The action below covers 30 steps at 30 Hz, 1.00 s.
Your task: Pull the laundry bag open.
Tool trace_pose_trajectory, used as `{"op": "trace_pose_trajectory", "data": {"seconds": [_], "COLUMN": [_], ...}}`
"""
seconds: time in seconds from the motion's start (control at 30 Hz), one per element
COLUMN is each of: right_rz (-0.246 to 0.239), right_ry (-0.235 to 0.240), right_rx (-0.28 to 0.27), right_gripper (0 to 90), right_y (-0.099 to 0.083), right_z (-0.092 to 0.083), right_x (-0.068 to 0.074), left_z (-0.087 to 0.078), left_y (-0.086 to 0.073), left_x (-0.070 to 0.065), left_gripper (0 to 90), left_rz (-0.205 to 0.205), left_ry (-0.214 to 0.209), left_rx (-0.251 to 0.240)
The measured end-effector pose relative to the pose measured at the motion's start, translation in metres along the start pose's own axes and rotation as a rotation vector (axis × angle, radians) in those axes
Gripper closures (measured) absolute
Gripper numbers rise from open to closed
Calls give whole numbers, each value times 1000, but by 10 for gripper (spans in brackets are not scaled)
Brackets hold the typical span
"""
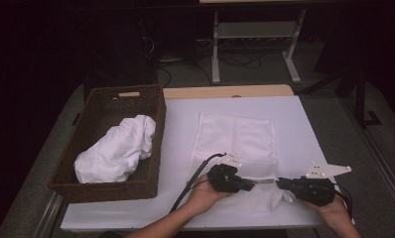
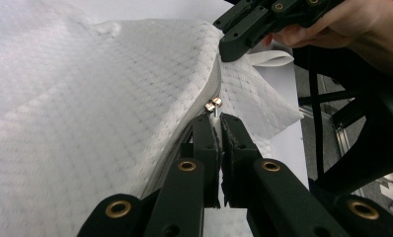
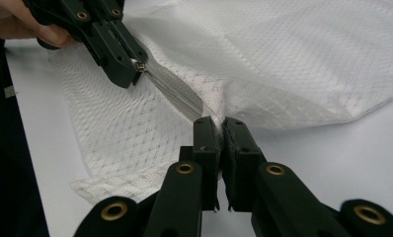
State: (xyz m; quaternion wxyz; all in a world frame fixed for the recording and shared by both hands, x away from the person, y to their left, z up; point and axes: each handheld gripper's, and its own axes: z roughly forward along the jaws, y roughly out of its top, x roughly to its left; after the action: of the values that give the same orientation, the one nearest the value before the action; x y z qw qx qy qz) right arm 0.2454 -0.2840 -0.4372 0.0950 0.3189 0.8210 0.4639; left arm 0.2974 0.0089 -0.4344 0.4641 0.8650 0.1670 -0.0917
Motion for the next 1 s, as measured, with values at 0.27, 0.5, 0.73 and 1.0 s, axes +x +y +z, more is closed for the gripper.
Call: {"op": "trace_pose_trajectory", "data": {"seconds": [0.27, 0.5, 0.73, 1.0], "right_rz": [6, 7, 3, 2], "right_ry": [-3, -8, -16, -29], "right_rx": [11, 10, 14, 17], "right_gripper": [849, 849, 848, 848], "right_y": [-1, -2, -3, -2], "right_z": [4, 3, 3, 3], "right_x": [-2, -2, -3, -4], "left_z": [-10, -20, -26, -36], "left_y": [-8, -11, -18, -25], "left_x": [2, 3, 5, 7], "left_gripper": [867, 867, 867, 867], "left_rz": [-10, -12, -29, -51], "left_ry": [12, 26, 38, 58], "left_rx": [6, -1, 1, -2]}}
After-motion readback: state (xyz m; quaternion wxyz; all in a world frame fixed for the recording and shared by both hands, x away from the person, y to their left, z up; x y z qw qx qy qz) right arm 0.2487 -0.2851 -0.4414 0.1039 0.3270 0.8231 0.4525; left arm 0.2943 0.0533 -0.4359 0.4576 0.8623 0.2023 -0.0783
